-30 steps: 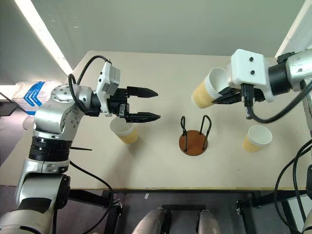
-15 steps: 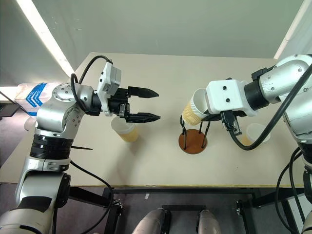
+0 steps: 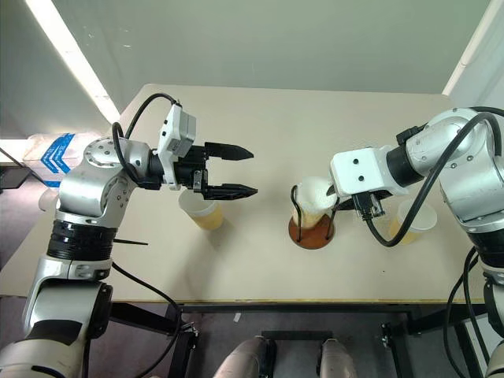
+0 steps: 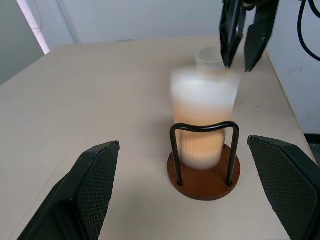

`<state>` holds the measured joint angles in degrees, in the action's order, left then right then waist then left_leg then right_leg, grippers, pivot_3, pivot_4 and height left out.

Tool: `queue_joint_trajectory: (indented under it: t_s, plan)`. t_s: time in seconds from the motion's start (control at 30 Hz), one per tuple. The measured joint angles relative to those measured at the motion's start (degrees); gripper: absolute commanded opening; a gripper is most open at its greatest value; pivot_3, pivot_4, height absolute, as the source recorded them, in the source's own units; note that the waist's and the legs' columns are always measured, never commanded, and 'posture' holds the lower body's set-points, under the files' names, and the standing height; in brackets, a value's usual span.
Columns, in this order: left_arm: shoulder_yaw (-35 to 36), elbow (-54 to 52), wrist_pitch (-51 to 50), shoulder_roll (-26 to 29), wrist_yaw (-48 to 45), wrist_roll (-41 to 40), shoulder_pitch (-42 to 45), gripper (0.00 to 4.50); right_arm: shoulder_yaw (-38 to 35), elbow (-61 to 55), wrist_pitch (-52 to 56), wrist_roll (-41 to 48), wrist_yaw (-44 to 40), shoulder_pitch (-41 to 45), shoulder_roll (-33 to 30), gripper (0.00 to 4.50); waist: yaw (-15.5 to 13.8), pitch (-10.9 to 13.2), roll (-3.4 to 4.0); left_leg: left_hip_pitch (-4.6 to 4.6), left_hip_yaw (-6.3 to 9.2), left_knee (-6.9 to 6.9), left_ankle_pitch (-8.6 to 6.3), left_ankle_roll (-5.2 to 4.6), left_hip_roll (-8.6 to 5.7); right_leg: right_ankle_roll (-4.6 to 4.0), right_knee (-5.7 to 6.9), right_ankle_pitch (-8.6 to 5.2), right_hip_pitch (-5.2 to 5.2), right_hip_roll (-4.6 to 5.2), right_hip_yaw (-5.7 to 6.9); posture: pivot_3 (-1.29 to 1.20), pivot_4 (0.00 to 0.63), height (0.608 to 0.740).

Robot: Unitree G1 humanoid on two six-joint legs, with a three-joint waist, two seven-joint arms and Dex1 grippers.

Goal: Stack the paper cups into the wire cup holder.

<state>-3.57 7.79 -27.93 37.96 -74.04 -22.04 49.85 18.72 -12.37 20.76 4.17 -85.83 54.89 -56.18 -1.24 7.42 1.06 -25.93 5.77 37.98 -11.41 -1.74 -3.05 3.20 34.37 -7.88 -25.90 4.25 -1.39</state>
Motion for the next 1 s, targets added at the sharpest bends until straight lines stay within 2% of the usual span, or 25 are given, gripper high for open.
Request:
queue_joint_trajectory:
  t_s: [0.1, 0.3, 0.5, 0.63, 1.0]
  plan:
    - [0.0, -0.6, 0.0, 0.23, 0.73, 0.24, -0.29, 4.5, -0.06, 0.0, 0.3, 0.01, 0.92, -0.04, 0.59, 3.4, 0.01, 0.0, 0.0, 0.01, 0.01, 0.0, 0.01, 0.01, 0.0, 0.0, 0.01, 0.0, 0.0, 0.0, 0.0, 0.0, 0.15, 0.74]
    - [-1.5, -6.6, 0.75, 4.82, 3.13, 4.37, -3.54, 4.5, -7.06, -0.39, 9.34, 4.0, 7.72, -0.4, 3.13, 3.4, 0.2, 0.01, -0.01, -0.01, 0.0, -0.04, 0.07, 0.13, 0.0, -0.01, -0.03, -0.01, -0.02, -0.01, 0.0, 0.0, 0.15, 0.74]
    - [-2.33, -18.52, 2.15, 15.44, 2.96, 9.44, -8.4, 4.5, -17.35, -1.44, 24.61, 13.32, 13.8, -0.37, 3.69, 3.4, 0.27, 0.0, -0.02, -0.02, 0.01, -0.12, 0.2, 0.52, -0.02, -0.07, -0.15, -0.1, -0.02, -0.03, -0.03, 0.0, 0.15, 0.74]
    - [-4.05, -19.63, 3.61, 19.44, 2.96, 13.49, -10.32, 4.5, -21.51, -1.85, 31.36, 19.5, 16.14, -0.37, 3.85, 3.4, 0.27, 0.0, -0.02, 0.01, 0.03, -0.18, 0.05, 0.39, -0.03, -0.14, -0.09, -0.15, -0.08, -0.03, -0.06, 0.0, 0.15, 0.74]
    - [-6.39, -19.03, 6.16, 22.25, 3.11, 19.92, -14.27, 4.5, -24.72, -3.19, 35.03, 28.32, 20.81, -2.25, 3.66, 3.4, 0.36, 0.0, -0.02, 0.0, 0.1, -0.3, -0.09, 0.37, -0.02, -0.38, 0.35, -0.29, -0.35, -0.03, -0.06, 0.0, 0.15, 0.74]
